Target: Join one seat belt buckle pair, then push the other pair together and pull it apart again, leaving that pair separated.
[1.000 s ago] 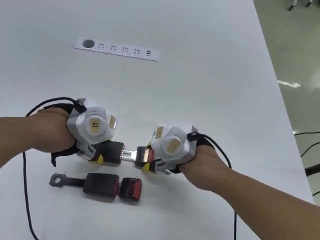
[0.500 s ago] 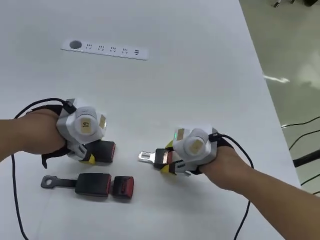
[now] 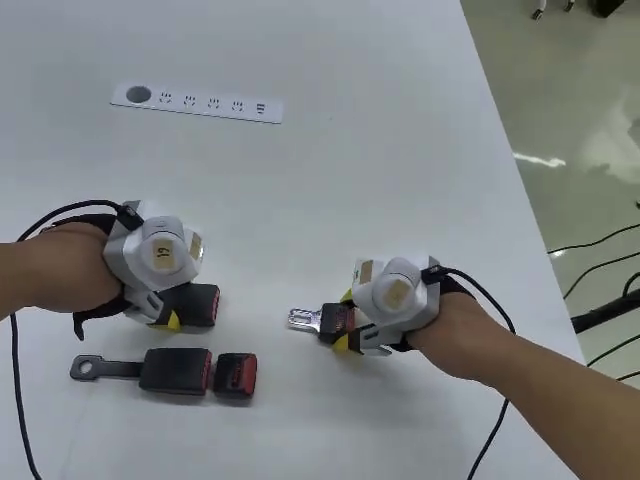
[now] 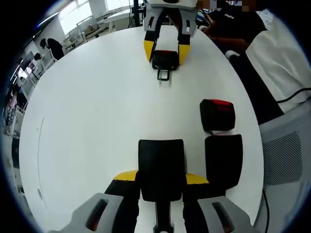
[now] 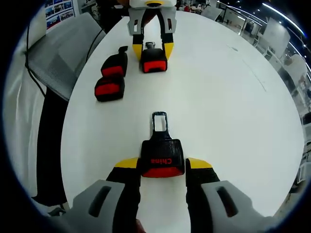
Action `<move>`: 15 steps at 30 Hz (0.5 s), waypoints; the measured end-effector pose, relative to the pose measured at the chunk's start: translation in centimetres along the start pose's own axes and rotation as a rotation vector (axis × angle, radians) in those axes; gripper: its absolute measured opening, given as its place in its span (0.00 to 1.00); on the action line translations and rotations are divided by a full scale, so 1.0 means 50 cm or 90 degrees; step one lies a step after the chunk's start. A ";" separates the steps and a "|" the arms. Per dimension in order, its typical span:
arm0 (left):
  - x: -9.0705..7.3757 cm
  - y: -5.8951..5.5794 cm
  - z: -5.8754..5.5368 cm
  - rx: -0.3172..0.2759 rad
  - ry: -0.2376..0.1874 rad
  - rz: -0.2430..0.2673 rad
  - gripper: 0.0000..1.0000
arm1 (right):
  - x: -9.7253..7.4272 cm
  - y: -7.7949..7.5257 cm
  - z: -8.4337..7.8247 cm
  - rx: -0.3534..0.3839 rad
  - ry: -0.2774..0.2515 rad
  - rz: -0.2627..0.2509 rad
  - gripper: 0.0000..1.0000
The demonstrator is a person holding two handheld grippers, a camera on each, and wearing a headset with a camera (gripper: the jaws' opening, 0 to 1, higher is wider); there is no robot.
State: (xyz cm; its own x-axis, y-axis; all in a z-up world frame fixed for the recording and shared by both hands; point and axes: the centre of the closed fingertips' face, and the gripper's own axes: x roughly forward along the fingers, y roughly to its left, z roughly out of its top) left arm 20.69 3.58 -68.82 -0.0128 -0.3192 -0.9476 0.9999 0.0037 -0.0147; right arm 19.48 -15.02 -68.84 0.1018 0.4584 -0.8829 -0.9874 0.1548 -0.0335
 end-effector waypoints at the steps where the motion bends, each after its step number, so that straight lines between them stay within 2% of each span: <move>1: 0.000 0.000 0.000 0.000 0.003 0.001 0.34 | 0.009 -0.007 -0.005 -0.001 0.002 -0.004 0.35; 5: 0.000 0.000 -0.001 0.002 0.006 0.002 0.34 | -0.001 -0.008 -0.001 0.005 0.005 -0.020 0.41; 7: 0.000 0.004 -0.003 -0.006 0.008 0.011 0.35 | -0.004 -0.011 -0.004 0.006 0.004 -0.037 0.48; 8: -0.003 0.006 -0.001 0.005 0.006 0.026 0.36 | -0.007 -0.011 -0.003 0.027 -0.006 -0.042 0.49; 9: -0.007 0.010 -0.003 0.035 0.011 0.043 0.36 | -0.009 -0.010 -0.002 0.039 -0.013 -0.042 0.49; 11: -0.016 0.000 -0.003 0.019 0.008 0.050 0.36 | -0.016 -0.009 -0.003 0.056 -0.026 -0.048 0.49; 13: -0.027 -0.007 -0.002 -0.019 -0.010 0.059 0.38 | -0.037 0.001 0.007 0.080 -0.043 -0.054 0.50; 15: -0.038 -0.010 -0.006 -0.025 -0.021 0.074 0.44 | -0.049 0.008 0.013 0.091 -0.053 -0.059 0.51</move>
State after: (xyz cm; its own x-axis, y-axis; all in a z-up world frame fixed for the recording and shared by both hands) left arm 20.23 4.45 -67.11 0.1041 -0.3460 -0.9325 0.9935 0.0789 0.0817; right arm 18.91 -15.52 -66.42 0.2076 0.5062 -0.8370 -0.9464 0.3205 -0.0408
